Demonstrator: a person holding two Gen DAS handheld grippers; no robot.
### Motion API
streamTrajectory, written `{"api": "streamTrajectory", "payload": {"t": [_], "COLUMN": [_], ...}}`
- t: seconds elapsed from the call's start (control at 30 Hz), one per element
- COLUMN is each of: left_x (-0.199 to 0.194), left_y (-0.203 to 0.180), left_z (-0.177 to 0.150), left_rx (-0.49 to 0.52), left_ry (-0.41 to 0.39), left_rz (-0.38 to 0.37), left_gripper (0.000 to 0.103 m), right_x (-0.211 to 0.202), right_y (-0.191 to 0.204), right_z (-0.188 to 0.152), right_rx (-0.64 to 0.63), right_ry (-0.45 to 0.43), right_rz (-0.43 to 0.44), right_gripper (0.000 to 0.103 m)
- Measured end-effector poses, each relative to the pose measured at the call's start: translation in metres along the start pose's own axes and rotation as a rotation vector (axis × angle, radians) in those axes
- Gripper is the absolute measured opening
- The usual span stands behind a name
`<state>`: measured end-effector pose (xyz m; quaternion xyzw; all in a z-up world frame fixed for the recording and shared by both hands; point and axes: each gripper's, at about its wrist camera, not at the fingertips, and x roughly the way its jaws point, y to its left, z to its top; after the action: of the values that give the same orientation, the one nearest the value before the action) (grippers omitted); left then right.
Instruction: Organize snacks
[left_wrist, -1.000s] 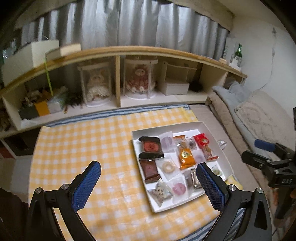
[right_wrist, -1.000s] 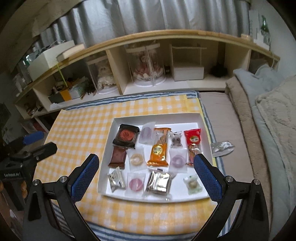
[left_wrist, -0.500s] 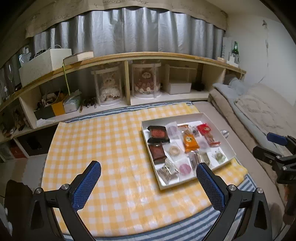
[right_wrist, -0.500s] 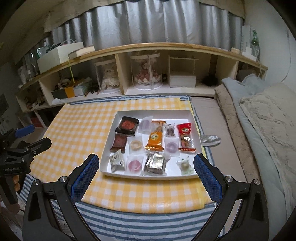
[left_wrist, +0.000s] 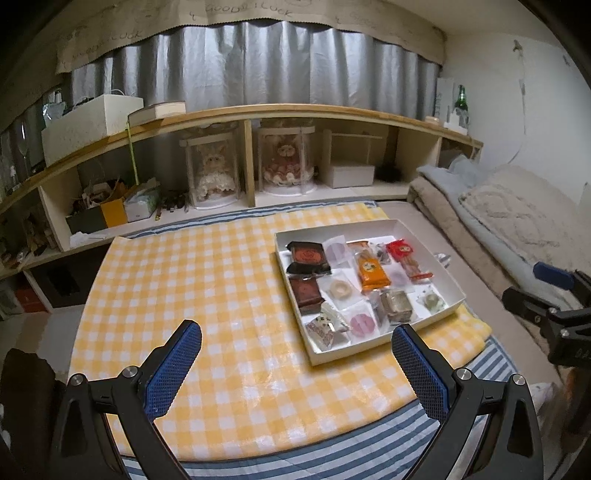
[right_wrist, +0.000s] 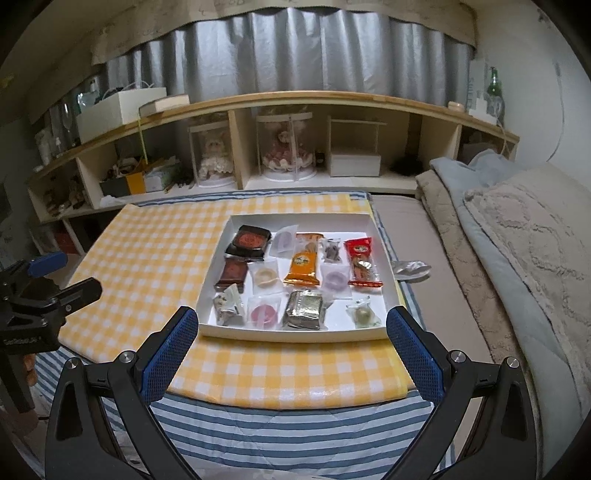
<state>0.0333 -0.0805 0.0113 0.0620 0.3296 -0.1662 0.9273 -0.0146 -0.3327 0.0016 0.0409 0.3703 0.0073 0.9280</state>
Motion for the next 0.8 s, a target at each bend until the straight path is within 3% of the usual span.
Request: {"api": "streamTrajectory", "payload": {"t": [0.8], "left_x": [-0.0014], "left_y": [-0.0055], "left_z": [-0.0081], "left_rx": [-0.007], "left_ry": [-0.011], "left_rz": [0.001], "left_gripper": [0.103], "right_x": [-0.0018], "right_y": [0.0044], "right_z": [-0.0092], "right_rx": [-0.013], "right_ry": [-0.021], "right_rz": [-0.027], "right_gripper": [0.103]}}
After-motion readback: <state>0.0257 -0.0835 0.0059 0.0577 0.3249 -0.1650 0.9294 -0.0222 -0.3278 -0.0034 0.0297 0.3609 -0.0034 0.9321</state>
